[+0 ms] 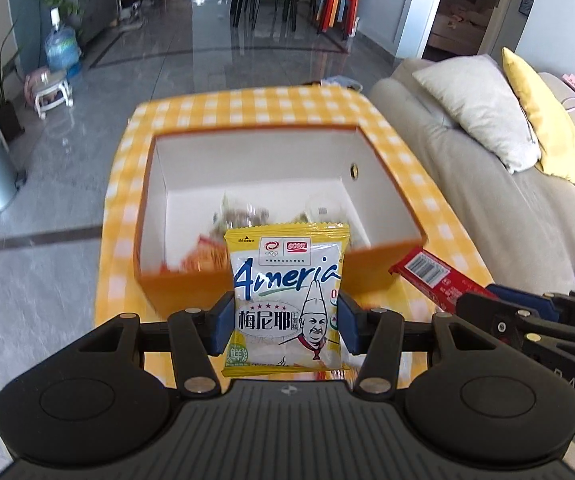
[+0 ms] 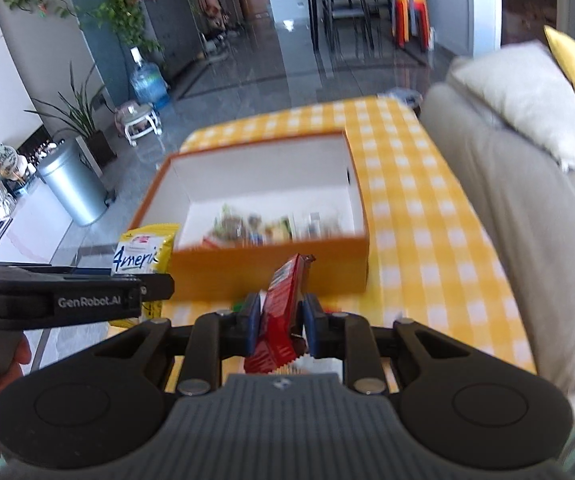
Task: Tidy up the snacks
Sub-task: 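Carry both snacks over the orange box and lower them inside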
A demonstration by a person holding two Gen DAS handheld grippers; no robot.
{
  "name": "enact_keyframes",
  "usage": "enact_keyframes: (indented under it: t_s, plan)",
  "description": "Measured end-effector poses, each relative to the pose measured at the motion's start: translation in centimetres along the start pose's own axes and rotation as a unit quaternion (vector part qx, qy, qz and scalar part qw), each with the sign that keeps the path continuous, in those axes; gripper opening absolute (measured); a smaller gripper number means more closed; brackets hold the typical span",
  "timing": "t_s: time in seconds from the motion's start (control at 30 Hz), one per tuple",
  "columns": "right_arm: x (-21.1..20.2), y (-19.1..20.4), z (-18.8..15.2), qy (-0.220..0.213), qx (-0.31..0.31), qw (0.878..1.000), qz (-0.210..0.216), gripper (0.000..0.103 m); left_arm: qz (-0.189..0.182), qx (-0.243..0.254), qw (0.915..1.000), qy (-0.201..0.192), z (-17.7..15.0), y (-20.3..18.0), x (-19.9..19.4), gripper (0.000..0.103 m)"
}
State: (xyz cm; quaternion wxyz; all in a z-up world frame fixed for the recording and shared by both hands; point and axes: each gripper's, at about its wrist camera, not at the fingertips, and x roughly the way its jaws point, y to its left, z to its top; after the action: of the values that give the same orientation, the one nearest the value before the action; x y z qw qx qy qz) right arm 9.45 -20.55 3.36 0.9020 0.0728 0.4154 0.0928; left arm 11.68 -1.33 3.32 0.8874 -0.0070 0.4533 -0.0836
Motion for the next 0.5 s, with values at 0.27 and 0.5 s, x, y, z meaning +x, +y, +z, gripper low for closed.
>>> enact_keyframes:
  t_s: [0.27, 0.5]
  plan:
    - [2.6, 1.1, 5.8, -0.025, -0.044, 0.999, 0.01, 0.019, 0.021, 0.016, 0.9995, -0.018, 4.4, 0.7, 1.8, 0.059]
    - [7.6, 1.8, 9.5, -0.013, -0.087, 0.996, 0.001, 0.019, 0.052, 0.025, 0.9983, 0.003, 6.7, 2.1, 5.8, 0.059]
